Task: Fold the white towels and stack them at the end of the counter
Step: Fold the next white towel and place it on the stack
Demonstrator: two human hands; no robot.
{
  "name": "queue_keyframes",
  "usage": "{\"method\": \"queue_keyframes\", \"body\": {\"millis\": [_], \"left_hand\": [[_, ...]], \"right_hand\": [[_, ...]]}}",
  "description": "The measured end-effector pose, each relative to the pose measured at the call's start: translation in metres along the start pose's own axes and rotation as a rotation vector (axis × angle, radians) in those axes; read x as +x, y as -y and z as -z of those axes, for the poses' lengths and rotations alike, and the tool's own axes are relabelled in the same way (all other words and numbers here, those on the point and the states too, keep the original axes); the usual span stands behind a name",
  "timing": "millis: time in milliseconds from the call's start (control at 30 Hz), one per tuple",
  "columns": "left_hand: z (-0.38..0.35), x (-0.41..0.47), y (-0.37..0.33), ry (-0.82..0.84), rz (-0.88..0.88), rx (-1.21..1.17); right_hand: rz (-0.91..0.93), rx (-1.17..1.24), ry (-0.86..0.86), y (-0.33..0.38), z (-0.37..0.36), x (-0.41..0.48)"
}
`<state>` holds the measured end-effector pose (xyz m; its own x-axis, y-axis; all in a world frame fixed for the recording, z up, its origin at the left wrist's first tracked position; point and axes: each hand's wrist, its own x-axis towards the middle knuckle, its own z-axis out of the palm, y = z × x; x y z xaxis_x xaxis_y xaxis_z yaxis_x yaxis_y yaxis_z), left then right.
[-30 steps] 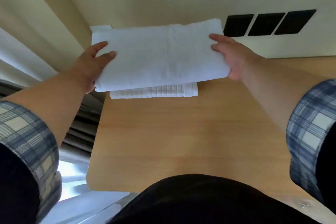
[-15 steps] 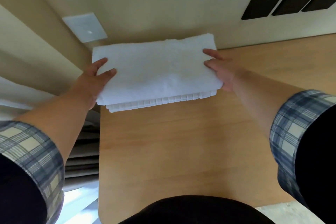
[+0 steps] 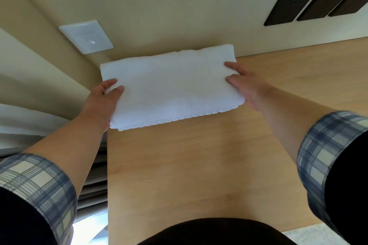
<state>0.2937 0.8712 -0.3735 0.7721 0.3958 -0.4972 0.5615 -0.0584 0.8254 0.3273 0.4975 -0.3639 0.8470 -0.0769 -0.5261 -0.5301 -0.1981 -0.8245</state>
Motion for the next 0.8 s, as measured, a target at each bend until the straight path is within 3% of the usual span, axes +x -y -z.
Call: {"method": "queue_keyframes", "body": {"millis": [100, 167, 233, 300, 367, 433, 533, 800], "left_hand": [[-0.002, -0.004, -0.003, -0.031, -0.036, 0.076], [-0.004, -0.006, -0.009, -0.101, -0.089, 0.288], [-0.009, -0.005, -0.021, -0.285, -0.23, 0.611], [-0.029, -0.014, -0.036, -0.369, -0.452, 0.717], [-0.058, -0.026, -0.047, -0.212, -0.676, 0.777], [-0.081, -0.032, -0.041, -0.004, -0.758, 1.01], [-0.078, -0.02, -0.024, 0.091, -0.564, 1.253], [-0.083, -0.029, -0.053, 0.092, -0.281, 1.272]], "right_hand": [[0.026, -0.099, -0.005, -0.007, 0.0, -0.003], [0.099, -0.255, -0.085, 0.0, -0.004, -0.003], [0.317, -0.455, -0.271, 0.011, -0.015, -0.005], [0.581, -0.562, -0.348, 0.024, -0.041, -0.012], [0.675, -0.723, -0.186, 0.036, -0.072, -0.015], [0.616, -1.026, -0.003, 0.035, -0.093, -0.011], [0.488, -1.217, 0.021, 0.023, -0.083, 0.004], [0.143, -1.132, -0.092, 0.026, -0.038, -0.008]]}}
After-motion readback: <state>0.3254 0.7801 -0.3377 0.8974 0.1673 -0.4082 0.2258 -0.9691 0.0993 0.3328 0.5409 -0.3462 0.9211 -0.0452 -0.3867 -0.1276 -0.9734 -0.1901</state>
